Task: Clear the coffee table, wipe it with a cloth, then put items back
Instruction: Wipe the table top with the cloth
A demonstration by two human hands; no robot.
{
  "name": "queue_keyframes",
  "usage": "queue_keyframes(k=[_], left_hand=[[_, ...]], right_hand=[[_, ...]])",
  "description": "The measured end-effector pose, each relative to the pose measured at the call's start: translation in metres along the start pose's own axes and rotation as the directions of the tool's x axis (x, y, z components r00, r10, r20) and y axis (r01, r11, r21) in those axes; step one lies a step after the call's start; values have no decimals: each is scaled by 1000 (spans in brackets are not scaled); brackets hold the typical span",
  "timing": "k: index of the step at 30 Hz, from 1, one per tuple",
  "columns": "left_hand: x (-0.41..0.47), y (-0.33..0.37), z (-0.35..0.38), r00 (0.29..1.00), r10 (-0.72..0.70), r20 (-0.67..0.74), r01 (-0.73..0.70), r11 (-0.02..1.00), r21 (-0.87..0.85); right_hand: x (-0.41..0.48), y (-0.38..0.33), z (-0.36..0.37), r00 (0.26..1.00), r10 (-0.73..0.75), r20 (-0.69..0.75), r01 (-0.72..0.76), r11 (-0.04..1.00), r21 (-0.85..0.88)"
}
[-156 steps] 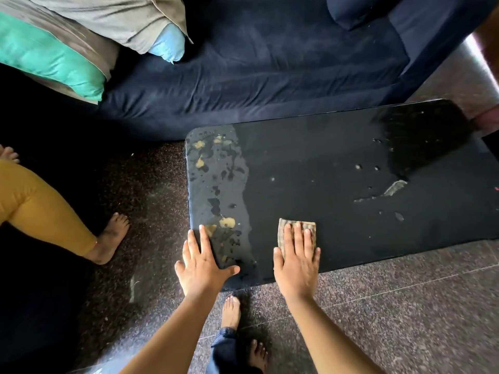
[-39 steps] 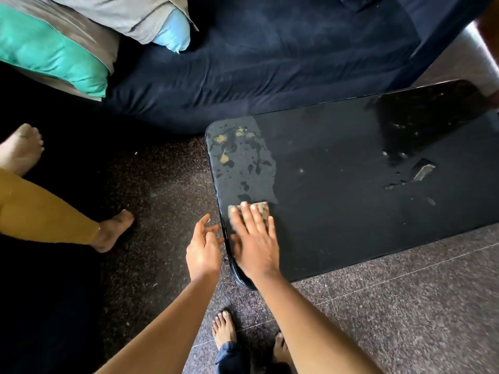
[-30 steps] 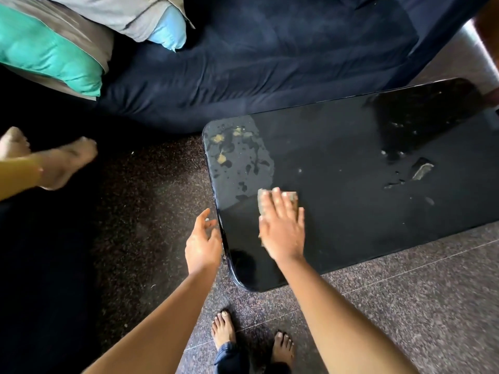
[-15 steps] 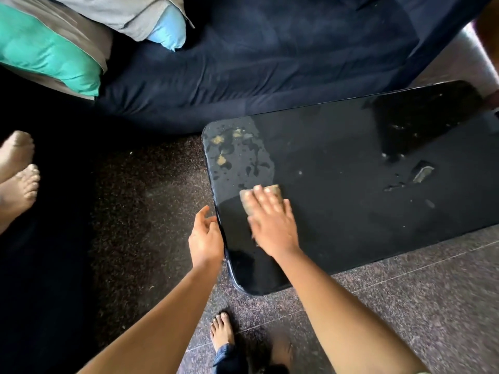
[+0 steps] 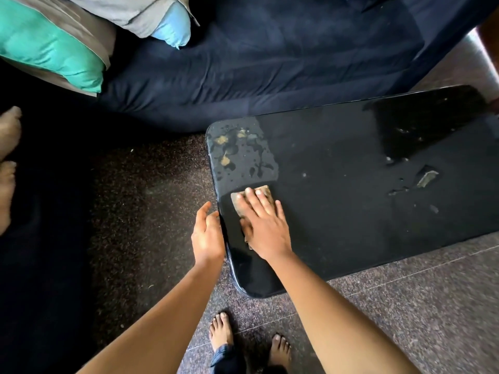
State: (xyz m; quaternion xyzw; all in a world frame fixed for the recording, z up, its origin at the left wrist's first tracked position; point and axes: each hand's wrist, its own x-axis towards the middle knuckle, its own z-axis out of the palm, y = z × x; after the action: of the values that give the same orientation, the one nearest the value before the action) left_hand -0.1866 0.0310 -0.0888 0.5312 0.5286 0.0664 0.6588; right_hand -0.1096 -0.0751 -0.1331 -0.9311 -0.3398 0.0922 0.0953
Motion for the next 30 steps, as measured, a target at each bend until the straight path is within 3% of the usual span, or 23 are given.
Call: queue_keyframes(k=[2, 4, 6, 8, 10, 12, 14, 17, 22, 26, 30], left_hand=[[0, 2, -2, 1000, -4, 14, 4, 1000, 0], [-1, 2, -3, 1000, -13, 23, 13, 1000, -12], [-1, 0, -4, 1000, -10, 26, 10, 1000, -13], [0, -3, -5, 1000, -5, 21, 5, 1000, -12], [-2, -2, -4, 1000, 4, 16, -4, 999, -37], [-3, -1, -3, 1000, 12, 9, -11, 998, -59], [-4, 0, -2, 1000, 14, 13, -12, 995, -98], [-4, 0, -3, 999, 14, 29, -11, 993, -117], [-6, -5, -4, 999, 28, 32, -25, 993, -112], [-3, -1, -3, 1000, 12, 5, -11, 990, -143], [7, 0, -5, 1000, -12, -27, 9, 995, -103]], right_hand=[[-3, 6, -1, 964, 258, -60, -257, 966, 25], [-9, -5, 2, 932, 347, -100, -345, 938, 45], [-20, -21, 6, 970, 225, -86, -224, 974, 27], [-36, -29, 8, 1000, 13, -11, -13, 1000, 5], [-53, -23, 7, 985, -169, 40, 170, 985, -21], [-62, -1, 4, 966, -253, 59, 256, 965, -54], [-69, 26, -2, 981, -188, 36, 191, 979, -78], [-77, 58, -11, 999, 32, 13, -31, 998, -62], [-94, 32, -2, 980, 196, -36, -198, 979, -40], [-105, -33, 15, 994, 110, -9, -110, 994, 15], [-79, -54, 15, 999, 8, 32, -8, 1000, 0]])
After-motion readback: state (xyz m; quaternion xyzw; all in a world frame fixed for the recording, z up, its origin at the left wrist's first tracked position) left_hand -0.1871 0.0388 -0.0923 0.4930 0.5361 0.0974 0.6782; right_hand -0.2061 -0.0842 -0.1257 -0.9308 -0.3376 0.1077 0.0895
